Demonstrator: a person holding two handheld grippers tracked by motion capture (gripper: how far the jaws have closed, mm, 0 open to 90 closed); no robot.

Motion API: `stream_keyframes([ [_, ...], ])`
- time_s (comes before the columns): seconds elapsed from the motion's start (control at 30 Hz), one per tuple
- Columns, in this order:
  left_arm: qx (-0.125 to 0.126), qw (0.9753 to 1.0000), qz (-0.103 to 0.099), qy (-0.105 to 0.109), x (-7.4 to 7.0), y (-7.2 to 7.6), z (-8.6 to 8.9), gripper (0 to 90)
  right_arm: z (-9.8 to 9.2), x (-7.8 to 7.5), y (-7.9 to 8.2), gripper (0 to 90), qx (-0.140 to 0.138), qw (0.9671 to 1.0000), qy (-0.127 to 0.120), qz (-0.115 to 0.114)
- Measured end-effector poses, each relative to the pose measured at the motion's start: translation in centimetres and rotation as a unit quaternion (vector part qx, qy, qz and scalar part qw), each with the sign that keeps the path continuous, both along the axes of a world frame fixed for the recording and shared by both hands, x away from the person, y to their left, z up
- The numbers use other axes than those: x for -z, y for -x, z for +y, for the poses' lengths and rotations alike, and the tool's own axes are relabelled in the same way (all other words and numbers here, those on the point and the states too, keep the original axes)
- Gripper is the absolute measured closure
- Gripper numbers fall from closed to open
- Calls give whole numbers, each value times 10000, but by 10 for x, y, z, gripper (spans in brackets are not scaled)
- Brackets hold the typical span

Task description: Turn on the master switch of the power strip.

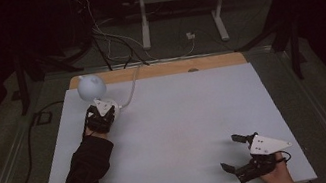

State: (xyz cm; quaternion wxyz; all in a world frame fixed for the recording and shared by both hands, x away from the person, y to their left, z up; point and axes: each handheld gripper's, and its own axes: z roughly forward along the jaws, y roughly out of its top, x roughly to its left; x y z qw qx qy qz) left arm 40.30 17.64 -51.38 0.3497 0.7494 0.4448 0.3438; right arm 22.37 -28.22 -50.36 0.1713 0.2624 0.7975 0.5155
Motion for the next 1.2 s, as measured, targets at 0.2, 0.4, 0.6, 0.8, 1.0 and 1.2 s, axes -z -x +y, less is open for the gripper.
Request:
stream_keyframes([
  [0.2, -11, 9999, 72, -139, 4, -4, -3, 900, 0, 0, 0, 0, 13, 10000, 5, -9],
  [0.4, -119, 9996, 104, -248, 6, -6, -3, 900, 0, 0, 0, 0, -6, 10000, 8, 9],
  [0.6, -123, 9993, 111, -338, 8, -7, -3, 900, 0, 0, 0, 0, -3, 10000, 9, -4],
  [0.8, -148, 9990, 129, -393, 7, -7, -3, 900, 0, 0, 1, 0, -9, 10000, 20, -13],
  [1.0, -101, 9988, 176, -445, 7, -8, -4, 900, 1, 0, 1, 0, -13, 10000, 22, 0],
  [1.2, -95, 9984, 289, -468, 5, -9, -5, 900, 1, 0, 1, 0, -18, 10000, 17, 2],
])
